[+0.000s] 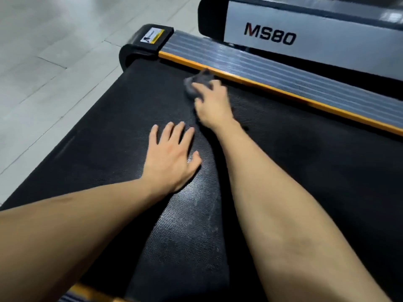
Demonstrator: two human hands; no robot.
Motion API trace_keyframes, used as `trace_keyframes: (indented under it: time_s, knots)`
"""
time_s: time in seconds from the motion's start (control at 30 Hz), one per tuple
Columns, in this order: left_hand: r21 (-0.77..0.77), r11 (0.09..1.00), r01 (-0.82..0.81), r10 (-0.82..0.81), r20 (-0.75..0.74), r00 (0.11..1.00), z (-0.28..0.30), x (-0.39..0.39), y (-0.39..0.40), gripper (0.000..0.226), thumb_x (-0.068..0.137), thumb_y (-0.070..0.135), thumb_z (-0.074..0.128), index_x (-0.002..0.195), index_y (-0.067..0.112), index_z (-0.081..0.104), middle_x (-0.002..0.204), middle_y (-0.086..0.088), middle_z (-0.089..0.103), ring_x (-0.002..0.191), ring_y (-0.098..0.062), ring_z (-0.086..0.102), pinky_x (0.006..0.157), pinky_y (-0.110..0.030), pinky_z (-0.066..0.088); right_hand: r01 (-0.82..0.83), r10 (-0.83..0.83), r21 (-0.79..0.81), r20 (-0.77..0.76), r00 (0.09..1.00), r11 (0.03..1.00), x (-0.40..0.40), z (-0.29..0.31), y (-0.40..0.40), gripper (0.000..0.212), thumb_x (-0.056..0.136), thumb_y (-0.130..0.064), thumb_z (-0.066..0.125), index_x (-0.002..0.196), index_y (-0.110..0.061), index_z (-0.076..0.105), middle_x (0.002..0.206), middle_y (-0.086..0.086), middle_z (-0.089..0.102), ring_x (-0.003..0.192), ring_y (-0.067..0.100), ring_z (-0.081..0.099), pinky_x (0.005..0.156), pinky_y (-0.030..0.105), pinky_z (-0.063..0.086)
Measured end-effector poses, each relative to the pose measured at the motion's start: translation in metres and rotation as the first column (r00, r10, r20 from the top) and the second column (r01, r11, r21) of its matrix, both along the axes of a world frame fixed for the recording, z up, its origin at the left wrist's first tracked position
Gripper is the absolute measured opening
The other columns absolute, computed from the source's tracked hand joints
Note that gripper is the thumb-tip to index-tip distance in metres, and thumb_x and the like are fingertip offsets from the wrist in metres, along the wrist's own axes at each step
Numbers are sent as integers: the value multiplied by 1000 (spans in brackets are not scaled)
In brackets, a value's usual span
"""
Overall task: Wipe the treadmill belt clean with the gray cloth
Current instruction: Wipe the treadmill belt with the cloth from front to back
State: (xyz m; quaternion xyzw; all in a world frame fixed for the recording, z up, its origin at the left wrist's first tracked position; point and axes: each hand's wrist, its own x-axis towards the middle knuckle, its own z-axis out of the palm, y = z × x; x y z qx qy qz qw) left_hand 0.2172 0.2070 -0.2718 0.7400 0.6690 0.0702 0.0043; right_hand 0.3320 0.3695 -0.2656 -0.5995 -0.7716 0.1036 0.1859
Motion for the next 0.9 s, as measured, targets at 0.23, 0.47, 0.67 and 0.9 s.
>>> trace_keyframes:
  time_s: [0.23, 0.47, 0.67, 0.9]
  knots:
    - [-46, 998, 51, -47, 73, 996, -2, -16, -4, 68, 95, 54, 24, 156, 26, 37, 164, -3, 34, 153, -27, 26, 125, -54, 13, 240, -233, 75, -83, 969, 968, 61, -11, -35, 53, 87, -20, 55, 140, -26, 54, 142, 15, 47, 122, 38, 48, 101, 39, 39]
    - [-40, 998, 55, -53, 46, 998, -7, -14, -9, 68, 99, 52, 18, 160, 24, 26, 168, -4, 24, 156, -26, 18, 127, -52, 8, 632, -629, 48, -72, 774, 773, 132, -14, -52, 52, 91, -20, 50, 143, -21, 49, 141, 19, 43, 123, 41, 45, 104, 46, 36]
    - [-91, 991, 103, -96, 77, 992, -4, -20, -5, 73, 97, 53, 21, 157, 13, 33, 165, -10, 30, 154, -30, 22, 126, -53, 9, 54, -52, 28, -70, 996, 998, -12, -7, -53, 49, 91, -20, 55, 140, -22, 54, 140, 17, 47, 122, 37, 48, 102, 42, 39]
    - [-106, 982, 157, -149, 82, 985, 7, -47, -43, 69, 100, 48, 22, 158, 12, 32, 165, -15, 30, 153, -32, 26, 127, -47, 17, 87, -83, 26, -122, 989, 996, 36, -10, -71, 50, 90, -18, 53, 140, -25, 55, 146, 14, 46, 130, 34, 47, 110, 39, 38]
